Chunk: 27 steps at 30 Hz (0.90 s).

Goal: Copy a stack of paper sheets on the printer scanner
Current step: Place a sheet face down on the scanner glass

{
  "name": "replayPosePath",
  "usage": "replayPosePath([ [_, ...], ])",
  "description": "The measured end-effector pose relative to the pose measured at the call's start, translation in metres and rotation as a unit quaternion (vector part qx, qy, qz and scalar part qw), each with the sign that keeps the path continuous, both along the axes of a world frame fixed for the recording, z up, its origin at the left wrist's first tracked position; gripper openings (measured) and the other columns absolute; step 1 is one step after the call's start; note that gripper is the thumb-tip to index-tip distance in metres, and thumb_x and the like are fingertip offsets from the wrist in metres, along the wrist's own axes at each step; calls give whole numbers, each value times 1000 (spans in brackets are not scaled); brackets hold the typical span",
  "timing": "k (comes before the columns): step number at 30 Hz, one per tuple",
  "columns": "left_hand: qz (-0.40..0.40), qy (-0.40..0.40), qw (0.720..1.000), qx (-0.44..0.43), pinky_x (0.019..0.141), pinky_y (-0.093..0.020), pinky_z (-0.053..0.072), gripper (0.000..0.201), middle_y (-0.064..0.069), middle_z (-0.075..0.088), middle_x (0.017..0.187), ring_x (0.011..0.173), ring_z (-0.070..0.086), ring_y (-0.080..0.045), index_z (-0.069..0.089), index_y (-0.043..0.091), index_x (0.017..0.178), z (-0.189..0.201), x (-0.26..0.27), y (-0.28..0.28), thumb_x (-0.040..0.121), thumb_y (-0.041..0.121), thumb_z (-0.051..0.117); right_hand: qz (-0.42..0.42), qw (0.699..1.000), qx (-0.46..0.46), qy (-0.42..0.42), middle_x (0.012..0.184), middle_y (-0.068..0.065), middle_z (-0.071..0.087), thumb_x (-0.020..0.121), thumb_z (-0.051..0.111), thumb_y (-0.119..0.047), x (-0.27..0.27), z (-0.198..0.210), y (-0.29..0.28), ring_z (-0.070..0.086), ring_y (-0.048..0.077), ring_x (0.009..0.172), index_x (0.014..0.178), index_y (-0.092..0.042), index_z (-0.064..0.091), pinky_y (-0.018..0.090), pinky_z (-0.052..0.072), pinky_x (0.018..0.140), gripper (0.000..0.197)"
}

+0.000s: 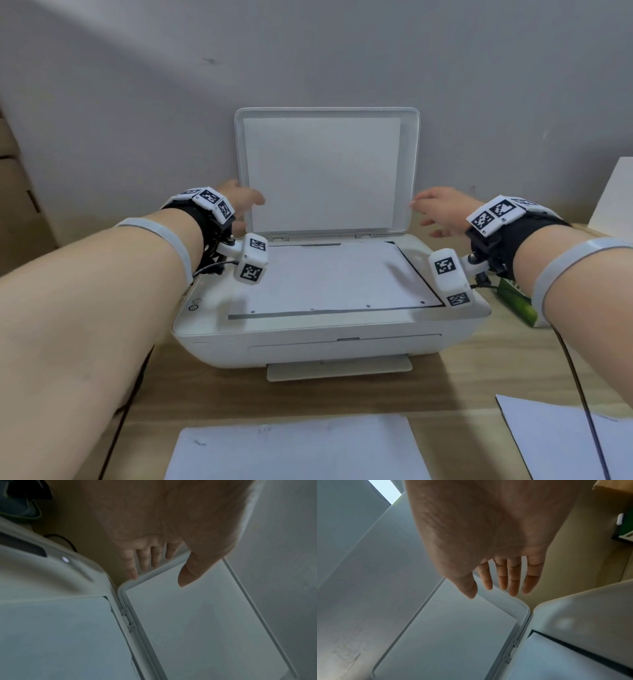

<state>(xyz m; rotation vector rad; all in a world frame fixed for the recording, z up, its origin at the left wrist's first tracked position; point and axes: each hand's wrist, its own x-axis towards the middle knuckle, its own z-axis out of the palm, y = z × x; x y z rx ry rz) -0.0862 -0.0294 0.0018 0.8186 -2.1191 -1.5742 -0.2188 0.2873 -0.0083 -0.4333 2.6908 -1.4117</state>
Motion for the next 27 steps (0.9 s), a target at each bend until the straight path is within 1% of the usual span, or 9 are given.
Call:
replayPosePath([
  [4, 19, 13, 1000, 16, 81, -48, 56, 66, -13, 41, 140, 121, 45, -33, 37, 17, 142, 3, -14, -1, 82, 10, 63, -26, 997, -74, -13, 134, 6, 49, 100, 52, -31, -9, 0, -4, 54, 21, 115, 141, -16, 41, 45, 50, 99, 46],
  [9, 22, 21, 999, 30, 85, -53, 54, 53, -10, 50, 119, 107, 53, -29, 48, 16, 128, 11, -9, -4, 77, 24, 63, -27, 990, -131, -36, 142, 4, 43, 98, 51, -40, -5, 1, -1, 52, 22, 119, 146, -20, 34, 45, 50, 94, 55],
  [12, 21, 24, 999, 14, 89, -54, 51, 82, -9, 59, 121, 104, 60, -29, 49, 19, 131, 15, -1, -7, 59, 55, 67, -21, 982, -182, -44, 140, 0, 42, 92, 54, -54, 10, 6, 4, 56, 20, 114, 147, -27, 30, 47, 53, 88, 65],
  [14, 19, 21, 999, 17, 90, -57, 49, 98, -11, 61, 116, 100, 63, -34, 50, 20, 128, 18, 9, -7, 44, 65, 71, -15, 973, -227, -49, 136, -1, 43, 85, 56, -64, 25, 12, 10, 60, 21, 111, 146, -34, 28, 50, 55, 85, 73],
  [17, 3, 16, 1000, 17, 88, -59, 50, 96, -15, 60, 114, 97, 64, -37, 50, 17, 125, 24, 38, 15, 41, 54, 80, -12, 957, -283, -52, 131, 3, 46, 73, 57, -77, 47, 23, 19, 63, 22, 106, 135, -35, 37, 50, 57, 79, 77],
  [21, -21, 26, 999, 7, 89, -41, 54, 86, -10, 63, 102, 87, 67, -26, 59, 11, 114, 22, 78, 31, 42, 44, 91, -9, 957, -284, -60, 128, 3, 51, 69, 54, -83, 72, 29, 38, 62, 19, 107, 130, -29, 49, 44, 56, 81, 81],
  [24, -65, -10, 998, -25, 67, -25, 46, 78, -3, 50, 75, 61, 52, -16, 66, 4, 107, 13, 109, 41, 47, 44, 94, -16, 974, -222, -51, 124, 11, 59, 83, 63, -59, 89, 19, 53, 62, 24, 105, 116, -13, 59, 40, 57, 85, 57],
  [26, -91, -56, 991, -78, 63, -26, 41, 90, 0, 51, 67, 58, 48, -16, 63, 1, 117, 3, 123, 45, 48, 50, 93, -11, 983, -177, -42, 121, 14, 61, 87, 71, -31, 98, 7, 57, 62, 26, 105, 99, -10, 62, 39, 55, 92, 26],
  [27, -94, -72, 986, -116, 68, -28, 46, 93, 0, 60, 74, 65, 55, -17, 62, 4, 119, -2, 132, 51, 46, 55, 92, -5, 989, -144, -30, 119, 13, 63, 86, 72, -22, 104, 0, 59, 62, 25, 104, 93, -11, 63, 38, 54, 94, 15],
])
